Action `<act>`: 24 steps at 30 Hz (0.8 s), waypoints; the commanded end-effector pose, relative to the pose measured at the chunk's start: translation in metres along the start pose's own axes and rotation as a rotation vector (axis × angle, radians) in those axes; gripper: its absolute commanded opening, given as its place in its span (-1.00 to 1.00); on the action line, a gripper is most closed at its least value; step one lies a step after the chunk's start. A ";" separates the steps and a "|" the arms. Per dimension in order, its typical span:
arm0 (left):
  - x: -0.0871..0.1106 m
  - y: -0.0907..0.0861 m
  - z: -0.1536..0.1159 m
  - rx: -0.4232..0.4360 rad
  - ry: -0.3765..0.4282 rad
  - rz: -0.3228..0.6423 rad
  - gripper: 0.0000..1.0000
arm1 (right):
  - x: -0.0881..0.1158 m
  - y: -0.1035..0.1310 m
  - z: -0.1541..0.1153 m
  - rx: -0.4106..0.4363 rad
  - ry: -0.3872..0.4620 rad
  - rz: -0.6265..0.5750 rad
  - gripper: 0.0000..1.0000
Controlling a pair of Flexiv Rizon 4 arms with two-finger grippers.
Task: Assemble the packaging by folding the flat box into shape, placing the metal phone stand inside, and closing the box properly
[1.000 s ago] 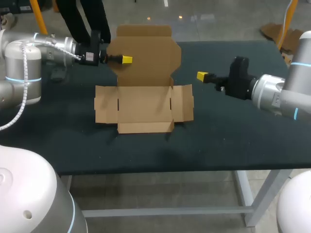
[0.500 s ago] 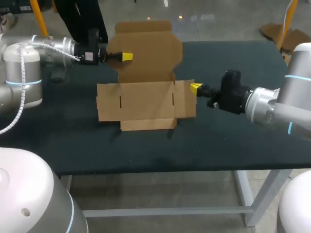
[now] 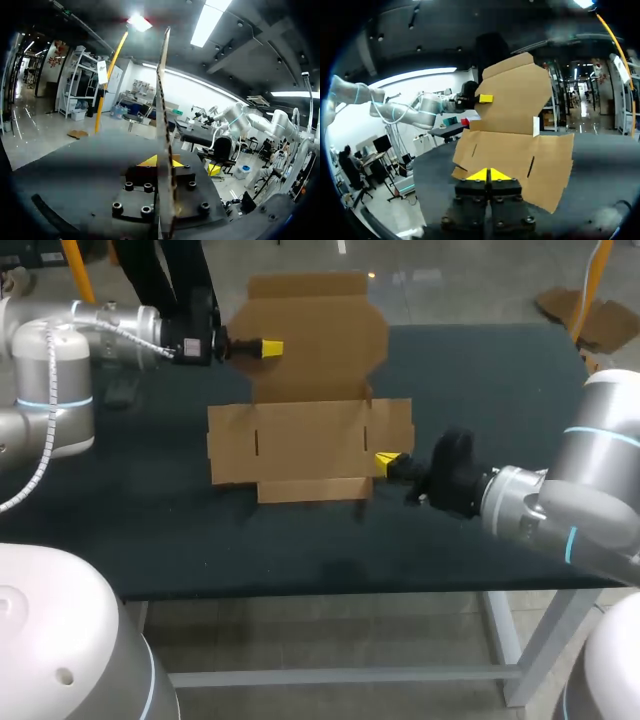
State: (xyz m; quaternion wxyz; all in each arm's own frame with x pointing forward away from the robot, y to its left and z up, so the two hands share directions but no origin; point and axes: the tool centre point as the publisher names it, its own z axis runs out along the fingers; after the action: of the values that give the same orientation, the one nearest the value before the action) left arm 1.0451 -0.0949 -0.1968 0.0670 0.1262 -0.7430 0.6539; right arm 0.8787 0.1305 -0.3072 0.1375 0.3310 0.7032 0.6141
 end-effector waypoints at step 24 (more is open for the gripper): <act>0.009 -0.016 0.002 0.006 0.021 0.054 -1.00 | 0.029 -0.042 0.042 -0.001 0.024 -0.012 -1.00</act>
State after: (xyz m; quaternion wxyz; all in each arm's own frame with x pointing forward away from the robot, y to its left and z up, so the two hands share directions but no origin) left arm 1.0399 -0.1011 -0.1848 0.0543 0.1022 -0.7399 0.6627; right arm 0.8680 0.1685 -0.3423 0.1247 0.3159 0.7096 0.6174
